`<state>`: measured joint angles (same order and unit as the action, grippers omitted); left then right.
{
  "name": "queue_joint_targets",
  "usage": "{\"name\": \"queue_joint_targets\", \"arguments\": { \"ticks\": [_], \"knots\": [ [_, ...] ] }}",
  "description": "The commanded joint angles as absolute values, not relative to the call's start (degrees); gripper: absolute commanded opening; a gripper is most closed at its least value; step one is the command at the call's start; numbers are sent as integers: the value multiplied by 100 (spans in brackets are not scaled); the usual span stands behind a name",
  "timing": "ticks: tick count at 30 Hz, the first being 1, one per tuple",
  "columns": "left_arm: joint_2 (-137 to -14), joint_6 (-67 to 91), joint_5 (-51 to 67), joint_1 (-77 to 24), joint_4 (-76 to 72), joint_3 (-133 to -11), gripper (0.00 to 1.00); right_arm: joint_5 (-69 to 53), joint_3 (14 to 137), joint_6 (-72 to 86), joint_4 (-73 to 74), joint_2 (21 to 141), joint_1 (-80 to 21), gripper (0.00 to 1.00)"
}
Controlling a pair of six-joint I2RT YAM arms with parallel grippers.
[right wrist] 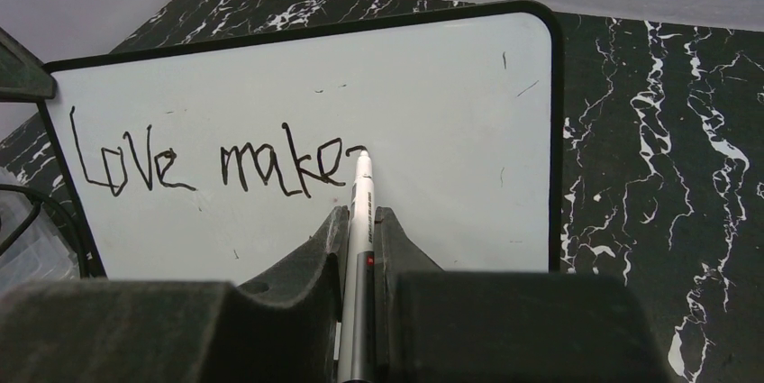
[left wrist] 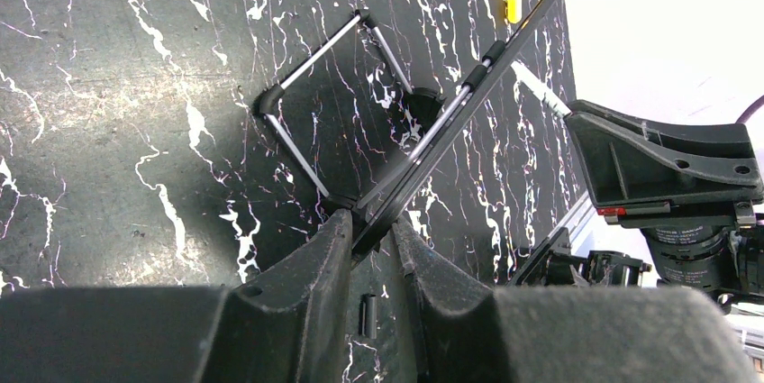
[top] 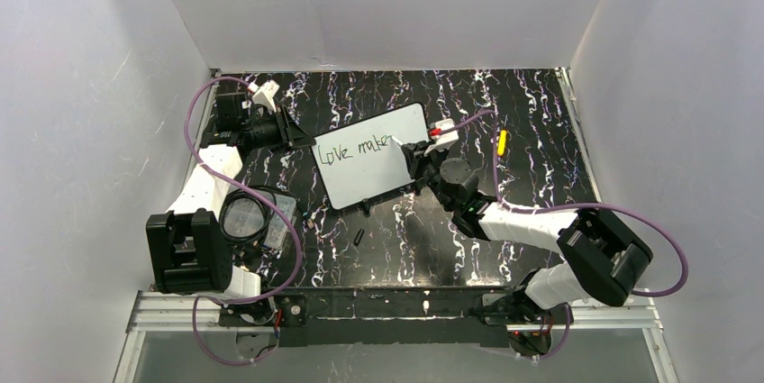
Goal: Write a sentence on the whiteboard
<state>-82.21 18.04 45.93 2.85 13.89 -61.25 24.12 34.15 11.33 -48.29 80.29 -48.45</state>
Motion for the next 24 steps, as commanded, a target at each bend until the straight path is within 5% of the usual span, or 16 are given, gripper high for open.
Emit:
{"name": "queue_joint_targets", "arguments": {
  "ticks": [1,24],
  "knots": [
    [-8194,1837,4842,255,1481,-6321,19,2725,3343,1017,-4999,7825,-4825,1],
    [-8164,1862,4865,258,1468,-6309,19,2365,3141,1230,-4608,7871,-4825,1]
  ]
}}
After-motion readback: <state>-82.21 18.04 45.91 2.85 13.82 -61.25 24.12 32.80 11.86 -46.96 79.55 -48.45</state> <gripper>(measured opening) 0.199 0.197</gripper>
